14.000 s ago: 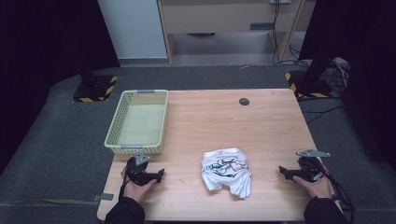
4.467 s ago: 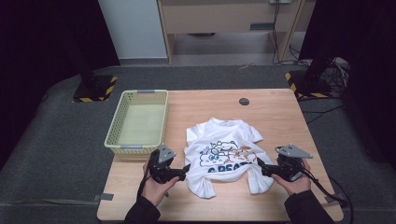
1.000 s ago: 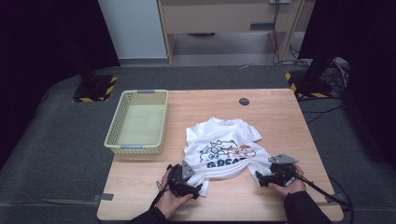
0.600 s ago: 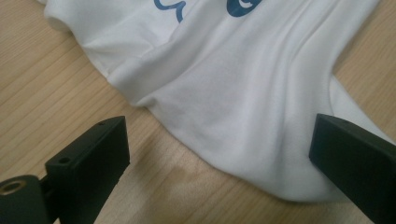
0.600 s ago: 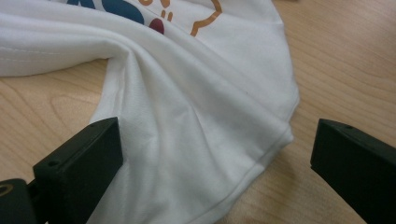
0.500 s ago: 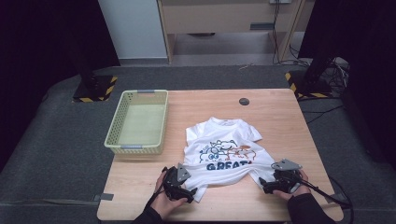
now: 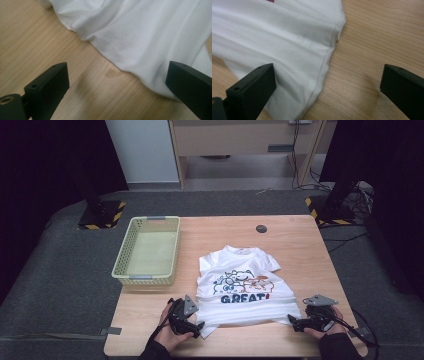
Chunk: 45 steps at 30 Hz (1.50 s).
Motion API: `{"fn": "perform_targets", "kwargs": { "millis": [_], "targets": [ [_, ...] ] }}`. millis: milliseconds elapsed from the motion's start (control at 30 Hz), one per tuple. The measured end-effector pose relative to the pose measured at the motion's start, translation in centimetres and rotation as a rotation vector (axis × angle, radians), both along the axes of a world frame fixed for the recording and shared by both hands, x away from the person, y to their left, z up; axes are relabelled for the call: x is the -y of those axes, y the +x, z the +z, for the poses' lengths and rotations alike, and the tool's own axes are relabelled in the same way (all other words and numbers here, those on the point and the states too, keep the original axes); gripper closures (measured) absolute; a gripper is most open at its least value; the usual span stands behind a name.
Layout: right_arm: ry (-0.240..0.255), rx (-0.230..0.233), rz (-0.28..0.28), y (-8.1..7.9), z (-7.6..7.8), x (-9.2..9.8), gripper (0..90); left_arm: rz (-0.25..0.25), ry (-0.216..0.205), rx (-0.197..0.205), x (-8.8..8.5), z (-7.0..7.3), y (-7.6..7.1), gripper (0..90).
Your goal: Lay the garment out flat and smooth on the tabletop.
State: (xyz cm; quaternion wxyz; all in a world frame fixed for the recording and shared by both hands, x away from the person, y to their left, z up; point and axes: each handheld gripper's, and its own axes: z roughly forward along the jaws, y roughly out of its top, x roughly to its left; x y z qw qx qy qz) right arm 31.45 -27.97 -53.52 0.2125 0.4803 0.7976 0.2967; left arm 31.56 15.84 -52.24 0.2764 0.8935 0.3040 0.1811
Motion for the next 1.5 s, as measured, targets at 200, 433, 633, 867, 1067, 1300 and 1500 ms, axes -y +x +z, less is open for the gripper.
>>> {"fn": "perform_targets", "kwargs": {
  "millis": [200, 433, 633, 867, 1067, 1300, 1500],
  "targets": [
    [0.001, -0.006, -0.021, 0.0, 0.3, 0.2, 1.6, 0.062, -0.038, -0.012, -1.1, 0.3, 0.4, 6.5],
    [0.049, 0.026, -0.033, 0.0, 0.8, 0.4, 2.3, 0.087, -0.113, -0.027, -0.1, 0.7, -1.0, 6.0],
    [0.054, 0.016, -0.02, 0.0, 0.7, 0.2, 2.2, 0.055, -0.06, -0.007, 1.2, 0.2, -1.6, 5.9],
    [0.024, -0.013, -0.023, 0.2, 0.2, 0.1, 2.0, 0.021, -0.031, -0.009, 1.5, -0.3, -1.7, 5.2],
    [0.011, -0.033, -0.023, -0.1, 0.1, 0.2, 2.0, -0.058, -0.025, -0.024, 1.4, -0.2, -1.8, 5.1],
    [0.016, -0.07, -0.008, -0.7, 0.2, 0.9, 1.9, -0.106, -0.033, -0.05, 0.7, -0.2, -1.6, 4.9],
    [0.0, -0.096, 0.021, -1.2, 0.4, 1.2, 2.0, -0.153, -0.017, -0.053, 0.8, -0.1, -1.7, 5.0]
  ]
}}
